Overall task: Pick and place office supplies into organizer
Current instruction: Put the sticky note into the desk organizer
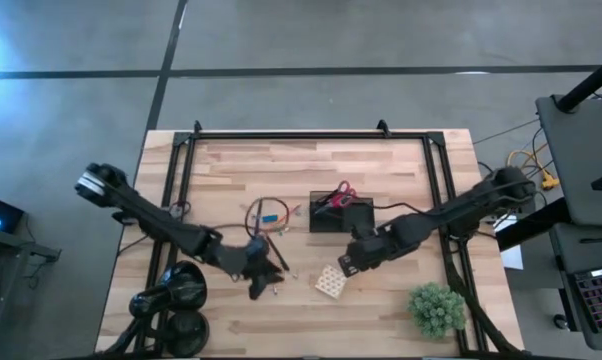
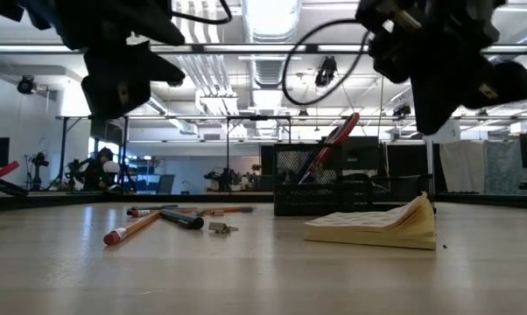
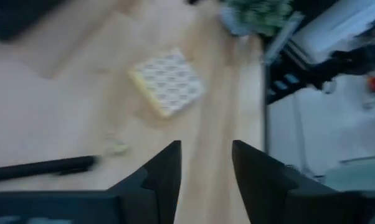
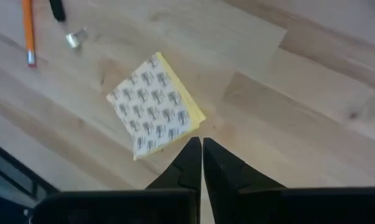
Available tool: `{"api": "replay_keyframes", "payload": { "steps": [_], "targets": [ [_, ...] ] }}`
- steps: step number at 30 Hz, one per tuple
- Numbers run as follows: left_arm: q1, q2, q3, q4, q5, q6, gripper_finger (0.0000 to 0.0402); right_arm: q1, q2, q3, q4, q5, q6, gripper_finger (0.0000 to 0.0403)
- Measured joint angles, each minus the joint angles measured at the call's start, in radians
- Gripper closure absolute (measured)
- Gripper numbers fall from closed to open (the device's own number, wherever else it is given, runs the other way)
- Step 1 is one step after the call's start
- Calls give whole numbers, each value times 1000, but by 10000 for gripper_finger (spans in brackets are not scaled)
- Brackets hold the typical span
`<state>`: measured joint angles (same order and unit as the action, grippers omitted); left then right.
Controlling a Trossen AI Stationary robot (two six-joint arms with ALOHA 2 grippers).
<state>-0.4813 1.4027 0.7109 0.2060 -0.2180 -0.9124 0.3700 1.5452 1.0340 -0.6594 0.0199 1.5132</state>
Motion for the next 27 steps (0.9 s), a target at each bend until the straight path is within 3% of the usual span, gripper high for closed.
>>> {"api": "replay_keyframes", "payload": {
  "steps": [4, 8, 12, 27],
  "targets": [
    [-19, 103, 59, 21, -26, -47, 346, 18, -16, -74, 110, 17, -9, 394],
    [-18, 181, 129, 19, -62, -30, 395, 31, -3, -89, 105, 89, -66, 394],
    [-19, 244, 199, 19, -182, 0, 390, 30, 33, -90, 88, 193, -79, 394],
    [-26, 511, 424, -63, -140, 51, 389, 78, 155, -77, 167, 259, -73, 394]
  ]
}}
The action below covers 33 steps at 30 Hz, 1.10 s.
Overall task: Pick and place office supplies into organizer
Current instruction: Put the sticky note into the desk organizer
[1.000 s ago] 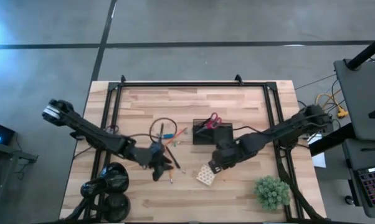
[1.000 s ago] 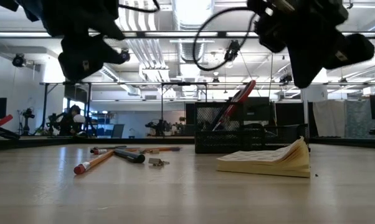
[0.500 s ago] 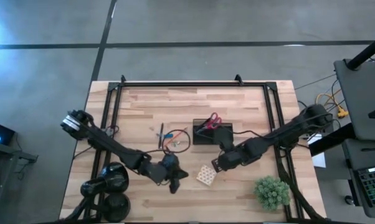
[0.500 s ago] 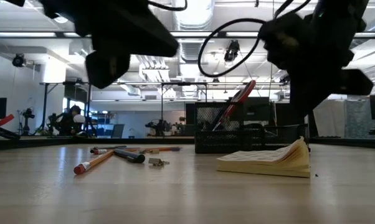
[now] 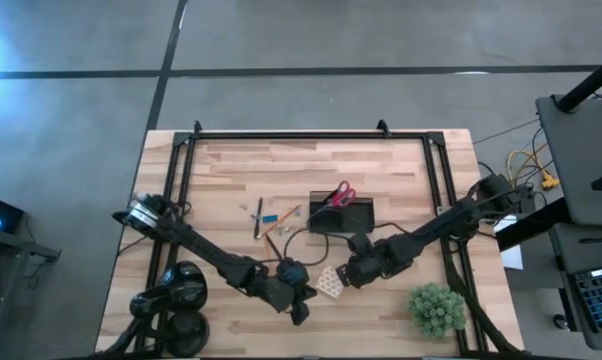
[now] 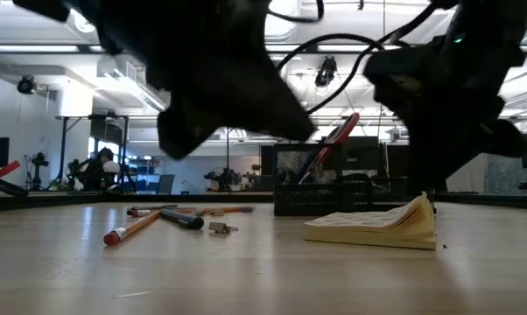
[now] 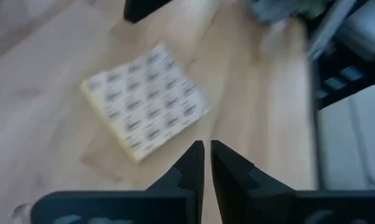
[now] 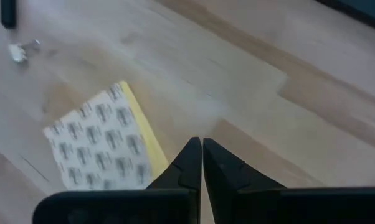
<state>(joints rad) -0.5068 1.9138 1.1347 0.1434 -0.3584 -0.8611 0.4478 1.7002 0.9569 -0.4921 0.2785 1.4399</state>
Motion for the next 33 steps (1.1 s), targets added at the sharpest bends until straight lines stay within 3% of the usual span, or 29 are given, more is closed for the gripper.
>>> {"api": "replay_keyframes", "payload": {
  "steps": [6, 16, 25, 33],
  "targets": [
    [2, 66, 11, 6, 71, -61, 389, -1, 39, 2, 65, 3, -32, 394],
    [22, 78, 11, 6, 87, -76, 389, -1, 117, 8, 190, -55, -75, 394],
    [71, 77, 5, 1, 121, -77, 388, 0, 135, 81, 177, -75, -149, 394],
    [74, 74, 5, -59, 185, -78, 388, -1, 135, 86, 120, -27, -108, 394]
  ]
}}
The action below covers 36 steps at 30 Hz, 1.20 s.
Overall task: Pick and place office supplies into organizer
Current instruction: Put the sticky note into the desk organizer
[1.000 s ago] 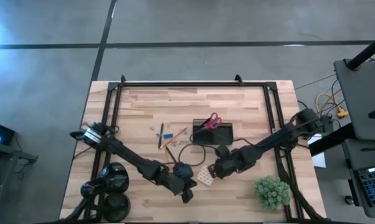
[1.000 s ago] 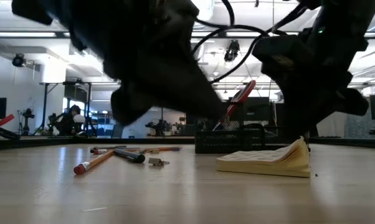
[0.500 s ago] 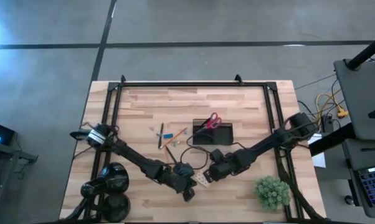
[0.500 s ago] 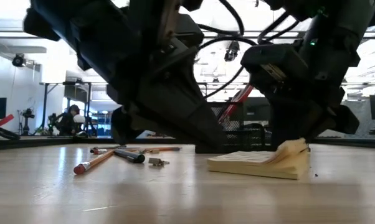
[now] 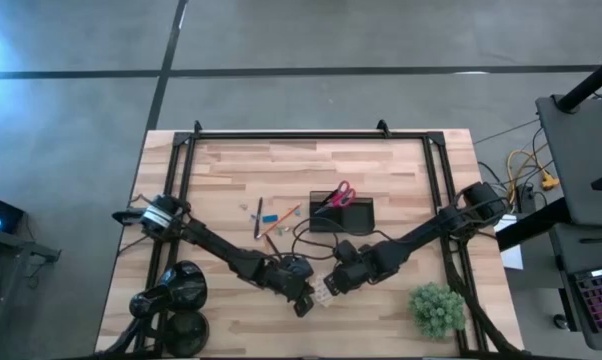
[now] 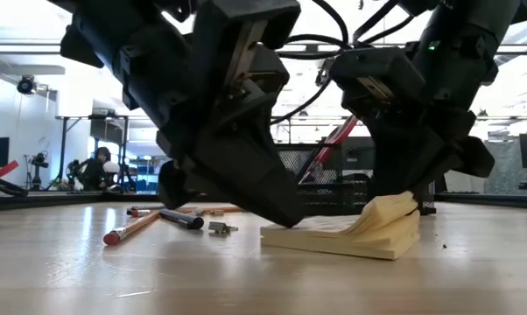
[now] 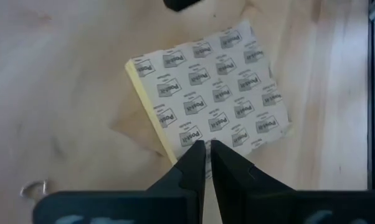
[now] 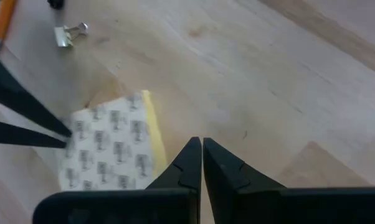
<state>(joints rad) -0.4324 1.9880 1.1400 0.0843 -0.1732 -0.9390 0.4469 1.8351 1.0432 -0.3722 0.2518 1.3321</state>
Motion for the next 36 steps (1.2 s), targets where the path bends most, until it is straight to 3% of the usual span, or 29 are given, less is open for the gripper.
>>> {"api": "replay_keyframes", "payload": {
  "steps": [14, 19, 36],
  "targets": [
    [-8, -53, 6, -28, 17, 10, 388, 1, 18, -2, 39, -72, 27, 394],
    [-15, -33, 4, -84, 50, 1, 388, 11, 17, -2, 39, -72, 34, 394],
    [-19, 4, 2, -39, 53, 2, 389, 11, 35, 75, 72, -47, -31, 394]
  ]
}}
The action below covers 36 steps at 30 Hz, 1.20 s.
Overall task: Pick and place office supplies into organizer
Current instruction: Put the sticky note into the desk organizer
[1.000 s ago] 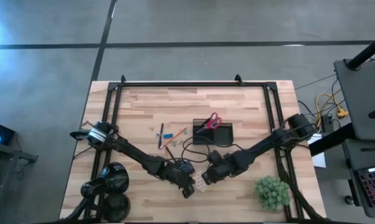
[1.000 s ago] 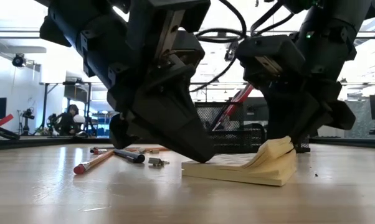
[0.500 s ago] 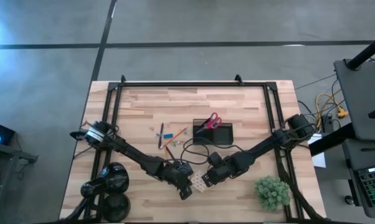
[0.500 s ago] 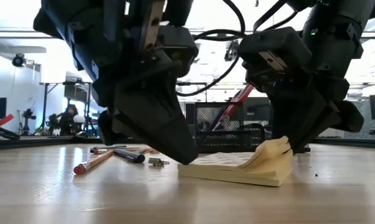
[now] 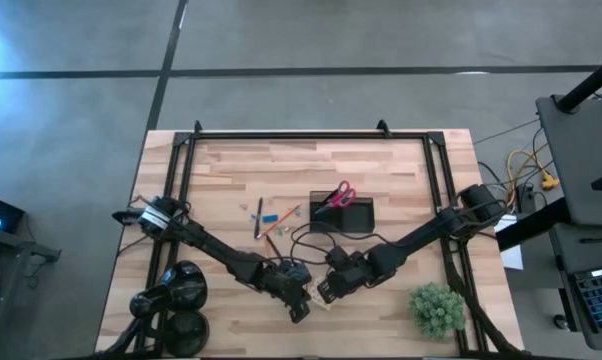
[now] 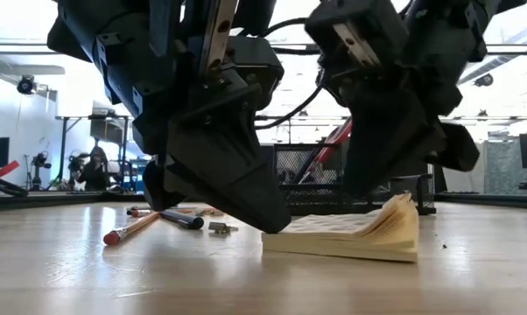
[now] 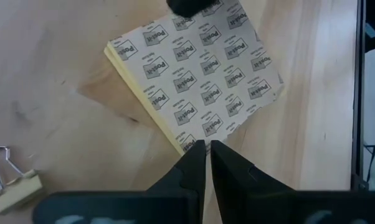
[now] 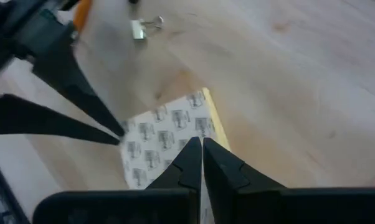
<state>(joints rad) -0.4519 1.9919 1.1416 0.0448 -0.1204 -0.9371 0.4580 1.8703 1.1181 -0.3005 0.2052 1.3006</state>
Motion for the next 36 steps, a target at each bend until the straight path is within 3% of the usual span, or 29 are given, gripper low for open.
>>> {"api": "replay_keyframes", "payload": {
  "steps": [6, 11, 20, 24, 36],
  "targets": [
    [-8, 1, -6, -2, 1, -1, 389, -3, 52, 39, -13, 52, -6, 394],
    [-19, 0, -27, 2, -4, -24, 389, -37, 92, 99, -28, 28, -106, 392],
    [-22, 1, -49, 7, 2, -53, 389, -58, 101, 216, -238, 77, -202, 325],
    [-23, 1, -51, 10, -3, -53, 389, -58, 129, 224, -258, 28, -201, 305],
    [-43, 1, -69, 9, -16, -60, 389, -55, 182, 250, -250, -46, -247, 322]
  ]
}}
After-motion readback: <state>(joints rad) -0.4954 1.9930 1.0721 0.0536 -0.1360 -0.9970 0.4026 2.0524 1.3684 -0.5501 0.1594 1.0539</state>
